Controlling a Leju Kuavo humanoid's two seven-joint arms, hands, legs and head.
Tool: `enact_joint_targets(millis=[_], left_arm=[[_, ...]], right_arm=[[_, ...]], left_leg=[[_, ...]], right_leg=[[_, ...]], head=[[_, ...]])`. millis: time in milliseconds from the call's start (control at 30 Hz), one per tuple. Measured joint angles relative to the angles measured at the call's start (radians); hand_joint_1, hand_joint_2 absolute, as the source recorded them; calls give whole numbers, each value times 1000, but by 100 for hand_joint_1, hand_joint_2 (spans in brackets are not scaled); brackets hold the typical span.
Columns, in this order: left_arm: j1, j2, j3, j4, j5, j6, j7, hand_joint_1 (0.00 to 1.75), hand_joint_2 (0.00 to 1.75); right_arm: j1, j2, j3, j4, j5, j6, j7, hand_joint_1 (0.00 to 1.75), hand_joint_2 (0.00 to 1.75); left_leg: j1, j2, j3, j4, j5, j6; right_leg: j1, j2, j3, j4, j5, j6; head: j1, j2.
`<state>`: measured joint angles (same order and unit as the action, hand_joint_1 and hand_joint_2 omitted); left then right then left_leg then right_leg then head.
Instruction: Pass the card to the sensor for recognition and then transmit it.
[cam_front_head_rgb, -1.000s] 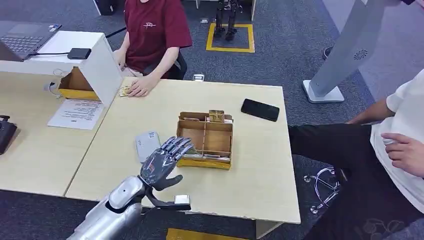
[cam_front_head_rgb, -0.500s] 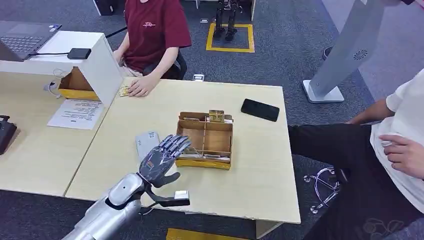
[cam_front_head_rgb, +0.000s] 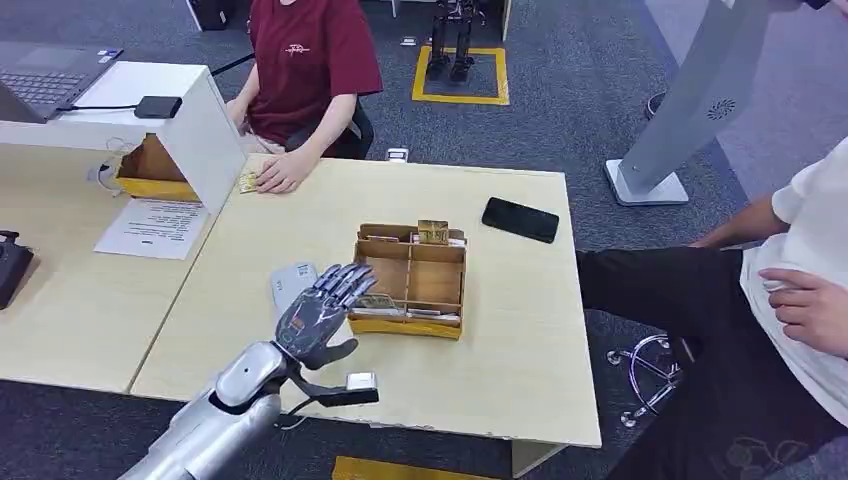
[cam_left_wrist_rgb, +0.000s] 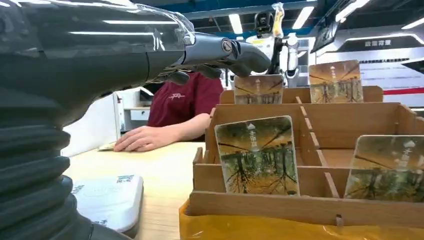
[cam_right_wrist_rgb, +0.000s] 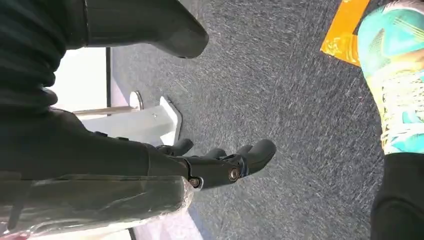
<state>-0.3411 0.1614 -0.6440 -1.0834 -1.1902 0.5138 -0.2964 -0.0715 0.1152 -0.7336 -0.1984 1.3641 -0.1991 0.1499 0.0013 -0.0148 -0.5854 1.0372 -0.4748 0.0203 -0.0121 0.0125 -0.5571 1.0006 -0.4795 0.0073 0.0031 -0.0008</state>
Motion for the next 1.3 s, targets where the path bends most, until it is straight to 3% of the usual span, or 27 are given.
enact_joint_targets(millis=[1300], left_arm=[[-50,-104,16,3,58,-55,-30,0,175]], right_arm=[[-1,0,-16,0,25,2,2,0,175]], left_leg=[[0,0,0,0,0,0]], right_leg=[[0,0,0,0,0,0]], head=[[0,0]])
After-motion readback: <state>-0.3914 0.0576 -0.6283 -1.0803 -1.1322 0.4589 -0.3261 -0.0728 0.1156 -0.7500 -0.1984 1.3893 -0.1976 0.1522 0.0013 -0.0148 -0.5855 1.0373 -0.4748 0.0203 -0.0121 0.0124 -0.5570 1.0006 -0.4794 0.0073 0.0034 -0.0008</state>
